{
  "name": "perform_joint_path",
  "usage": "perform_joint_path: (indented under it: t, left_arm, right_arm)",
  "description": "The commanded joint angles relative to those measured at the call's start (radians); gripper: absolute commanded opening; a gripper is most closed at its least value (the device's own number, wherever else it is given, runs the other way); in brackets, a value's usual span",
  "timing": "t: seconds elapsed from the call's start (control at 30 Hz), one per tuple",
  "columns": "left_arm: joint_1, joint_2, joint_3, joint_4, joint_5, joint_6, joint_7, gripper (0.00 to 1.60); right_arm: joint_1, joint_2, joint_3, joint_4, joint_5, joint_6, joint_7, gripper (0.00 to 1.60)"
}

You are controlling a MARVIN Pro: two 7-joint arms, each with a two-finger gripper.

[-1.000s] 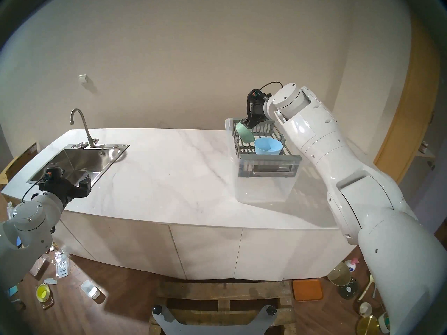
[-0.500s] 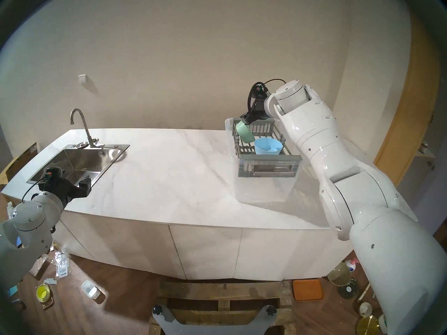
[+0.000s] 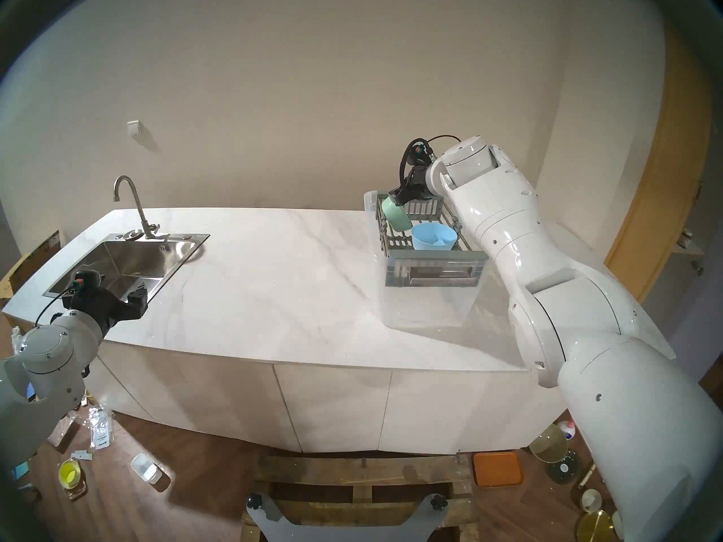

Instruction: Place the plate or bowl neatly into the plate slot of the drying rack

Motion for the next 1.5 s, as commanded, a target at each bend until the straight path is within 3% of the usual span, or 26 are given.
perform_joint_path:
  t: [0.0, 0.5, 1.13, 1.17, 1.2, 1.23, 1.27, 1.3, 1.33, 1.37, 1.47]
  left_arm:
    - [-0.009, 0.001, -0.020, -0.014, 0.008, -0.010, -0.002, 1.60]
    - [-0.009, 0.002, -0.020, -0.014, 0.008, -0.010, -0.002, 1.60]
    - [-0.010, 0.002, -0.018, -0.013, 0.007, -0.009, -0.001, 1.60]
    - [-0.010, 0.002, -0.018, -0.013, 0.007, -0.009, 0.000, 1.60]
    - [-0.010, 0.002, -0.018, -0.013, 0.007, -0.009, 0.000, 1.60]
    - [-0.011, 0.002, -0.018, -0.013, 0.007, -0.009, 0.000, 1.60]
    - [-0.011, 0.002, -0.018, -0.013, 0.007, -0.009, 0.000, 1.60]
    - [-0.011, 0.002, -0.018, -0.013, 0.007, -0.009, 0.000, 1.60]
    - [-0.011, 0.003, -0.017, -0.013, 0.007, -0.009, 0.000, 1.60]
    - [-0.011, 0.003, -0.017, -0.013, 0.007, -0.009, 0.000, 1.60]
    - [-0.012, 0.003, -0.017, -0.013, 0.006, -0.008, 0.000, 1.60]
  right_arm:
    - [0.036, -0.021, 0.013, 0.020, 0.008, -0.004, -0.006, 1.35]
    - [0.040, -0.049, 0.019, 0.091, 0.010, -0.037, -0.024, 1.23]
    - [0.097, -0.087, 0.022, 0.256, 0.007, -0.103, -0.050, 1.09]
    - [0.100, -0.089, 0.022, 0.264, 0.007, -0.107, -0.052, 0.93]
    - [0.106, -0.092, 0.023, 0.277, 0.008, -0.111, -0.055, 0.93]
    - [0.110, -0.095, 0.024, 0.287, 0.008, -0.113, -0.057, 0.73]
    - [0.116, -0.098, 0.027, 0.299, 0.009, -0.116, -0.060, 0.65]
    - [0.120, -0.101, 0.029, 0.308, 0.010, -0.120, -0.064, 0.19]
    - [0.125, -0.103, 0.031, 0.316, 0.011, -0.121, -0.067, 0.19]
    - [0.129, -0.105, 0.032, 0.323, 0.011, -0.123, -0.068, 0.00]
    - [0.142, -0.111, 0.035, 0.343, 0.009, -0.129, -0.075, 0.00]
